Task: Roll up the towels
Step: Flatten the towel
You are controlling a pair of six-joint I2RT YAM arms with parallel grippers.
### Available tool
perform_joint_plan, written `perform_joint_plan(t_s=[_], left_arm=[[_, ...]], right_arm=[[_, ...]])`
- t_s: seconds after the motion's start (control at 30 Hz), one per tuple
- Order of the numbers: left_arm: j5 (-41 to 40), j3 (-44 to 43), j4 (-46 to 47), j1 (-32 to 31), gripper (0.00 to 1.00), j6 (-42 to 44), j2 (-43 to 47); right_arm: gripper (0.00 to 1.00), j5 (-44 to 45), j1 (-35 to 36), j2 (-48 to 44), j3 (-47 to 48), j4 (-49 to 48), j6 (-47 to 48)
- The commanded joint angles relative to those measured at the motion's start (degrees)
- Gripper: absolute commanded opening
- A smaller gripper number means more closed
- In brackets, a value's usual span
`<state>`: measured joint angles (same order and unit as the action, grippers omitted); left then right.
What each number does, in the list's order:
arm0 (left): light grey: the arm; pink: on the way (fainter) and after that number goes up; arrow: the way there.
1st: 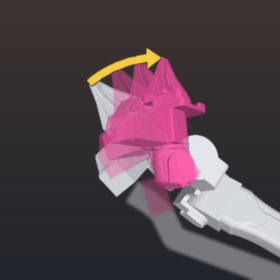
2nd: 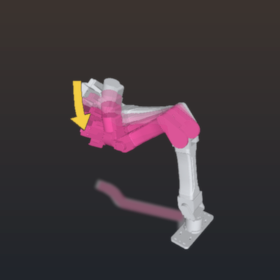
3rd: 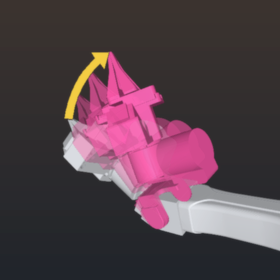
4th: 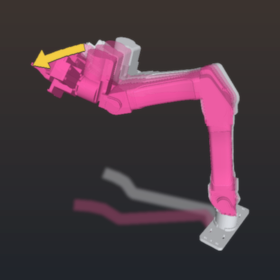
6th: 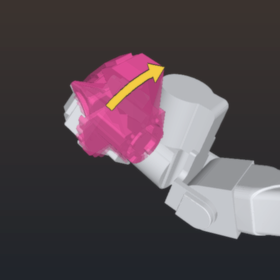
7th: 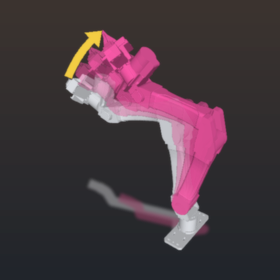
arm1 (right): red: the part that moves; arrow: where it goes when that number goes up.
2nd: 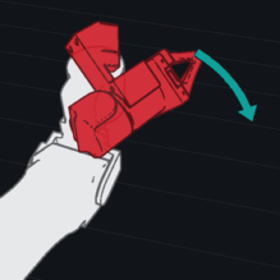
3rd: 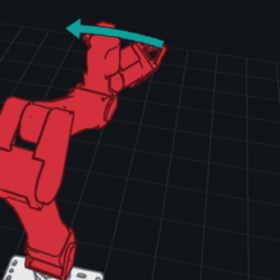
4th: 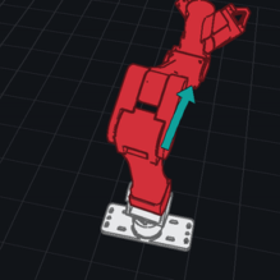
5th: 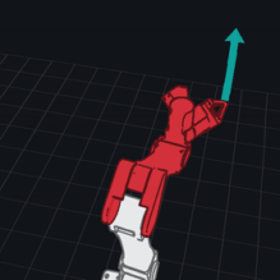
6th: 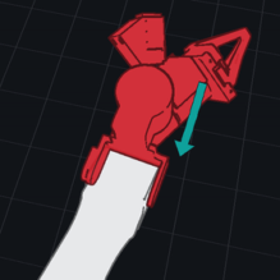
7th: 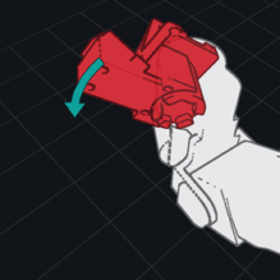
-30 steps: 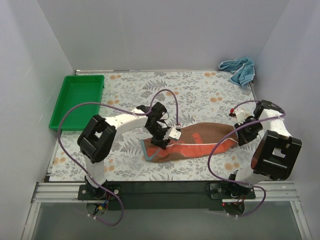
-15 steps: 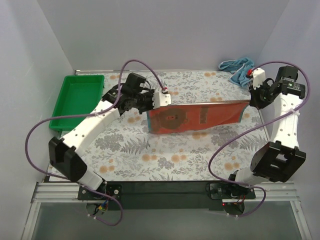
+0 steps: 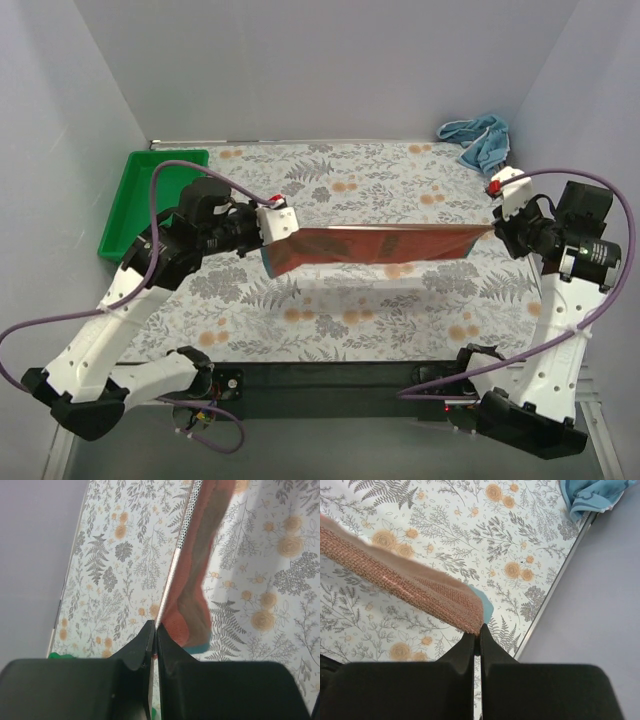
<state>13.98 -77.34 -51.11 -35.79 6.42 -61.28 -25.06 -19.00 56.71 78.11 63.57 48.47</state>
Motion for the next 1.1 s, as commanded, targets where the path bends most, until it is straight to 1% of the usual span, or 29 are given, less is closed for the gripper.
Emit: perform_joint_plan(t_s=[0.0,0.1,0.13,0.2,0.23,0.27,0.3,0.33,0.37,0.4,0.43,0.47,0.5,0.53,0.57,0.6,0.63,0.67,0.7,0.73,0.8,0.83,0.87,0.9,0.93,0.97,1.0,1.03,1.07], left_arm=[[-3.96,0.52,-6.36,1.51,0.0,-1.23,1.96],[-6.32,2.63,-4.79,1.51,0.0,-1.67,-1.72],[-6.59,3.42,-2.61,1.86,0.0,-1.84,-3.13],[-4.41,4.92,-0.4,3.09,0.01,-2.19,-8.47],[-3.01,5.35,2.22,5.44,0.04,-2.54,-10.68],[-0.29,5.71,3.29,6.69,0.06,-2.98,-13.23],[0.78,5.71,4.95,8.18,0.08,-3.07,-18.56],[1.92,5.27,7.32,10.98,0.09,-3.34,-21.4],[3.24,4.57,8.65,12.14,0.09,-3.69,-24.21],[3.34,2.31,10.05,12.93,0.1,-3.95,-29.72],[3.68,0.54,11.46,14.24,0.1,-4.04,-32.65],[4.38,-1.91,11.65,14.95,0.12,-4.22,-35.46],[4.74,-6.46,11.65,15.48,0.15,-4.57,-40.97],[4.57,-9.64,11.13,16.36,0.21,-4.74,-43.73],[4.57,-12.45,10.34,16.8,0.37,-5.01,-46.62],[4.31,-15.44,9.29,17.42,0.45,-5.97,-51.96],[4.74,-22.43,6.32,18.9,0.58,-6.06,-54.36],[5.35,-25.55,4.46,19.87,0.69,-8.24,-56.39],[6.14,-28.89,2.44,21.36,0.71,-8.7,-59.45],[6.32,-31.79,0.16,21.9,0.73,-9.92,-60.09],[7.2,-30.86,-0.13,22.95,0.74,-10.72,-58.27],[7.9,-29.37,0.48,23.31,0.74,-10.72,-56.86],[9.04,-24.31,1.18,23.22,0.74,-10.72,-55.11],[10.53,-21.74,1.97,23.22,0.71,-10.63,-51.0],[12.11,-18.93,2.68,23.22,0.68,-10.72,-48.96],[14.56,-14.64,2.68,23.05,0.65,-10.55,-47.2],[15.37,-12.33,2.68,22.44,0.58,-10.2,-44.05],[15.73,-10.39,2.16,22.08,0.54,-9.67,-42.71],[15.9,-6.11,2.24,21.47,0.51,-9.06,-40.26]], right_arm=[[0.01,5.46,-1.12,0.15,-0.32,-0.82,2.77],[0.01,5.2,-1.12,6.46,0.55,-0.9,0.5],[0.01,4.85,-0.6,11.62,1.95,-0.9,-0.56],[0.01,4.06,0.54,17.27,3.71,-1.25,-3.27],[0.01,4.49,3.07,22.52,5.11,-1.69,-4.51],[0.01,5.1,4.75,25.09,5.65,-2.65,-6.09],[0.01,6.85,6.68,27.38,6.26,-4.23,-7.24],[0.01,7.74,8.61,31.84,6.97,-5.11,-9.16],[0.01,8.35,11.68,33.89,7.93,-6.69,-10.31],[0.01,10.01,12.93,35.91,8.98,-10.27,-11.45],[0.01,10.73,14.85,40.45,10.47,-11.44,-12.68],[0.01,11.43,15.31,43.2,15.8,-12.23,-15.31],[0.01,12.22,15.49,46.18,19.07,-12.42,-16.9],[0.13,12.75,15.49,52.22,22.23,-12.42,-18.22],[0.26,13.97,15.49,55.23,26.27,-12.16,-20.84],[0.44,16.25,15.49,57.96,32.83,-10.76,-21.48],[0.77,17.14,15.31,61.99,36.03,-10.05,-21.92],[0.97,17.93,15.14,63.16,38.07,-9.26,-22.36],[0.99,17.68,14.88,63.61,39.48,-7.95,-22.63],[0.99,16.72,14.09,62.66,38.71,-7.68,-22.45],[0.99,15.14,13.47,60.03,34.95,-7.76,-21.06],[0.99,15.13,13.21,56.97,30.31,-7.67,-20.26],[0.98,15.13,13.2,55.02,27.04,-7.67,-19.47],[0.94,13.47,13.2,53.0,23.97,-7.76,-17.11],[0.83,12.41,13.2,49.06,17.5,-7.76,-15.87],[0.77,11.36,13.29,47.11,14.82,-7.76,-14.82],[0.63,10.74,13.47,43.96,12.18,-7.5,-14.02],[0.57,10.82,13.9,42.62,9.29,-7.32,-12.19],[0.52,10.91,14.17,41.3,4.56,-7.06,-11.47]])
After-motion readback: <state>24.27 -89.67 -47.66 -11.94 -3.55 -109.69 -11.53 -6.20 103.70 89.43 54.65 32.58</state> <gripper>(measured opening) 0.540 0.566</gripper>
